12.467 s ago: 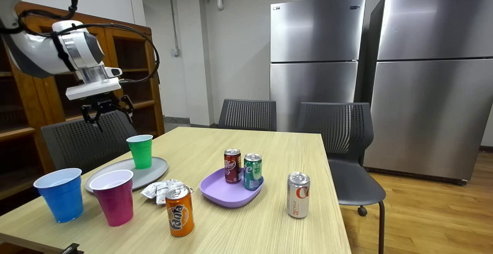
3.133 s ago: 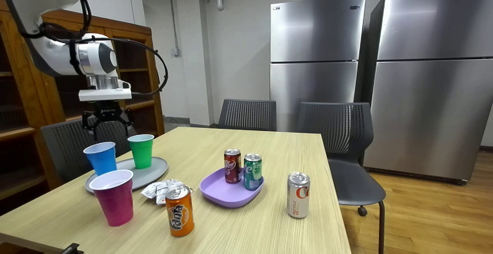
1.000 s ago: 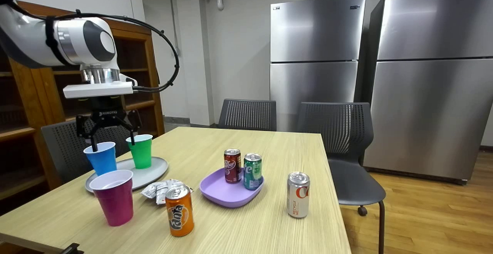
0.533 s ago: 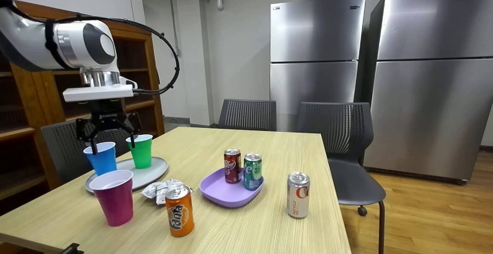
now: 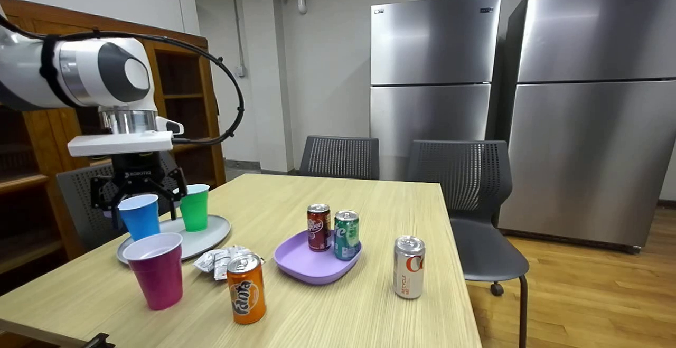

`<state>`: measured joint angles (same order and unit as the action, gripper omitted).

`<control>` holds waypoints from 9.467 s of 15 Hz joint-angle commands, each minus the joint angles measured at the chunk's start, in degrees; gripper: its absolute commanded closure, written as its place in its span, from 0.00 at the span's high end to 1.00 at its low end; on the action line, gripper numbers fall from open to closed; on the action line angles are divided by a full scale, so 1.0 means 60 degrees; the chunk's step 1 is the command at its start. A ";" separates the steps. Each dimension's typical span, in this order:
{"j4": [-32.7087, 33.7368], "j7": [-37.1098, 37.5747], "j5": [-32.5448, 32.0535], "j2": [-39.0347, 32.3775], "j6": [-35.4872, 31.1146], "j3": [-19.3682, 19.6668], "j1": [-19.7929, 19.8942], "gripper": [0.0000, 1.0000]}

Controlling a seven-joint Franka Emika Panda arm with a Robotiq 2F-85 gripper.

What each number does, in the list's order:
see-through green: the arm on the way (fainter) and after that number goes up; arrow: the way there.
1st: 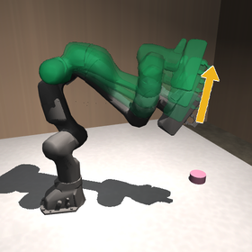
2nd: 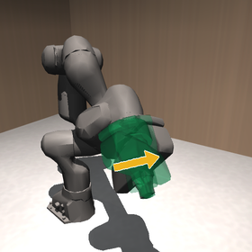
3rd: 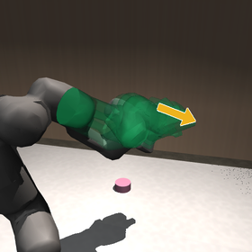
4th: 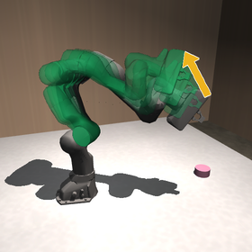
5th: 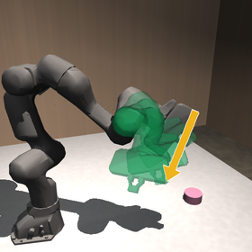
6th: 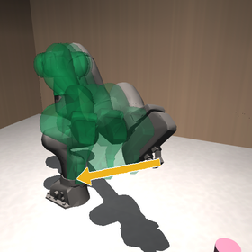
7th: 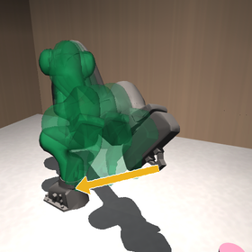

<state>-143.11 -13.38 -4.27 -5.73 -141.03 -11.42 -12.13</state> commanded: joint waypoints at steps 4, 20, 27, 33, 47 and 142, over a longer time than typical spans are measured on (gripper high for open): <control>-0.1436 -0.0306 0.1024 0.1289 -0.0373 -0.0127 0.0045 1.00; -0.1805 -0.0186 0.1533 0.0522 -0.1682 -0.0105 0.0020 1.00; -0.1861 -0.0190 0.1559 0.0536 -0.1668 -0.0130 0.0065 0.44; -0.1928 -0.0143 0.1497 0.0682 -0.1574 -0.0125 0.0059 0.01; -0.1811 0.0057 0.1094 0.2054 -0.1235 -0.0258 -0.0284 0.01; -0.2742 -0.0894 0.0663 0.3621 -0.0213 0.2517 0.1325 1.00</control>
<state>-158.15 -17.29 0.17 14.61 -143.03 2.52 -6.57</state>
